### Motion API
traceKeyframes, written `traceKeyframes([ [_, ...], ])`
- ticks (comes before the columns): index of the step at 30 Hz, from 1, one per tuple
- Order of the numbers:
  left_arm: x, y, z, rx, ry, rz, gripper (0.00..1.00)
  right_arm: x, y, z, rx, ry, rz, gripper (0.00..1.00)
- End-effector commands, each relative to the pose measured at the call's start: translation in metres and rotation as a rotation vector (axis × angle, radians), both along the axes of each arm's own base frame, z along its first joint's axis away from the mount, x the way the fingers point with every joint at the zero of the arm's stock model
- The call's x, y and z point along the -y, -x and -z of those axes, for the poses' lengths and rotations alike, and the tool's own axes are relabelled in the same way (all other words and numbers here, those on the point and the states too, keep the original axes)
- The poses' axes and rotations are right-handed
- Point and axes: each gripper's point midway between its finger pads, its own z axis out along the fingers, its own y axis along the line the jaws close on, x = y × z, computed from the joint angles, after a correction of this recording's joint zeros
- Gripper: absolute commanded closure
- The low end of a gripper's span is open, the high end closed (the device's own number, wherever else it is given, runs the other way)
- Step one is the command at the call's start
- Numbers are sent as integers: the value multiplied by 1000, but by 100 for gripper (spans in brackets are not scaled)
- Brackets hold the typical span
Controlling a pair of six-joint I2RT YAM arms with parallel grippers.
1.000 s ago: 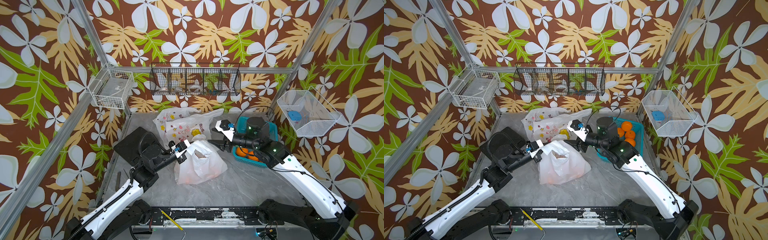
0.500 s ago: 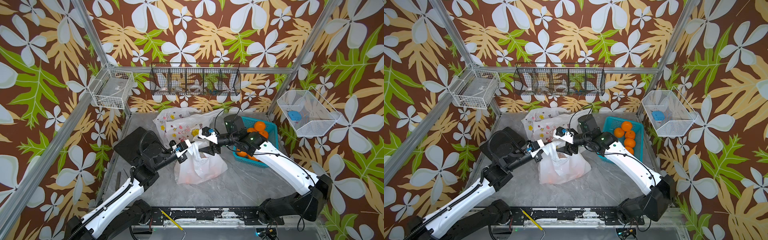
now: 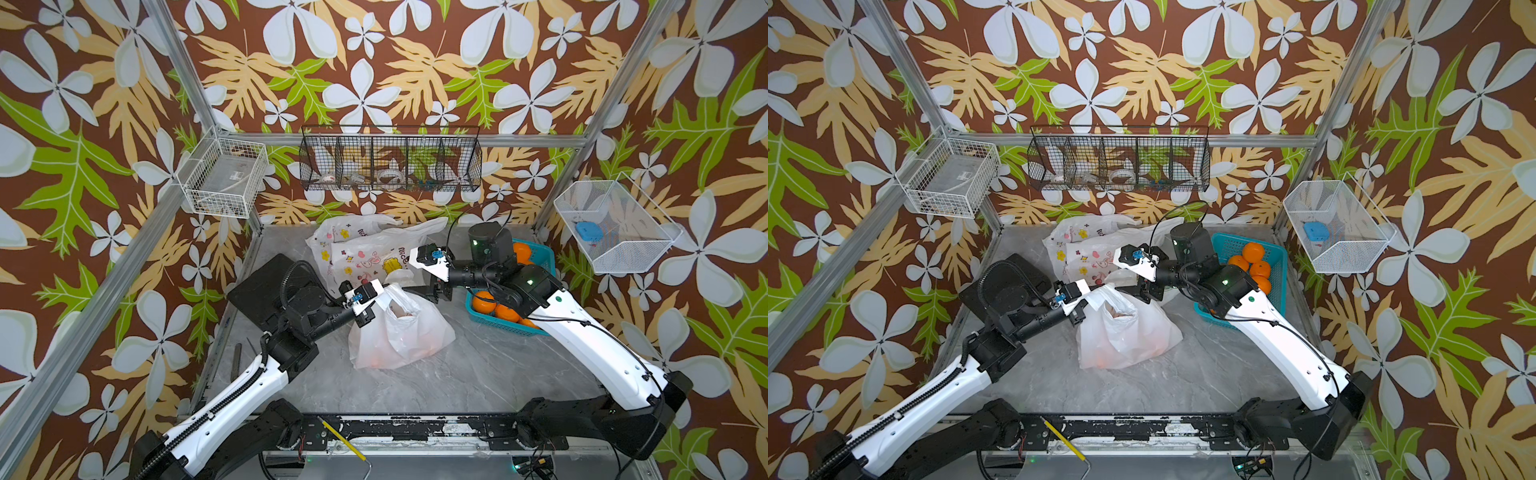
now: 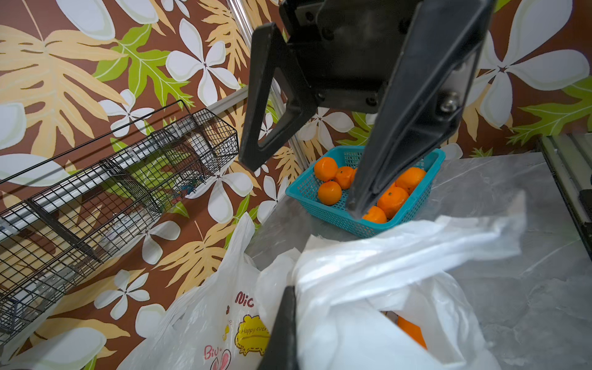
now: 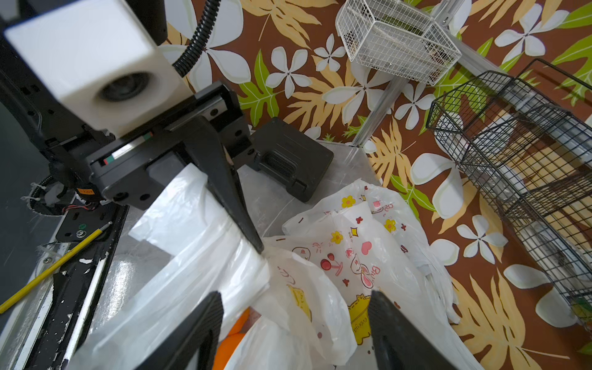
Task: Place the oranges into plastic bags & tie knots
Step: Tie the plastic bag at the center of the board.
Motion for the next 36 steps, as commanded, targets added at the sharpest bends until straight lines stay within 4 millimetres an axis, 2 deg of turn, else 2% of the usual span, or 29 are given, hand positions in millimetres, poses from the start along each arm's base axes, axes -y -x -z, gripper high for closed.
traceKeyframes([
  [1,1,1,-7,26,6,8,100,2,-5,-3,-1,-5,38,25],
  [5,1,1,-7,24,6,7,100,-2,2,-6,-14,-30,-4,21],
  [7,1,1,-7,22,9,7,100,-6,12,1,-53,-31,-65,20],
  [10,1,1,-8,20,11,7,100,-11,16,18,-102,-22,-101,20],
  [16,1,1,-9,21,8,11,100,-25,14,48,-183,3,-121,29],
  [23,1,1,-8,19,2,12,100,-37,9,59,-233,-5,-122,38],
  [33,1,2,-12,17,17,10,100,-39,-1,71,-269,18,-66,72],
  [36,0,3,-14,4,32,11,100,-39,-3,66,-264,0,-52,88],
])
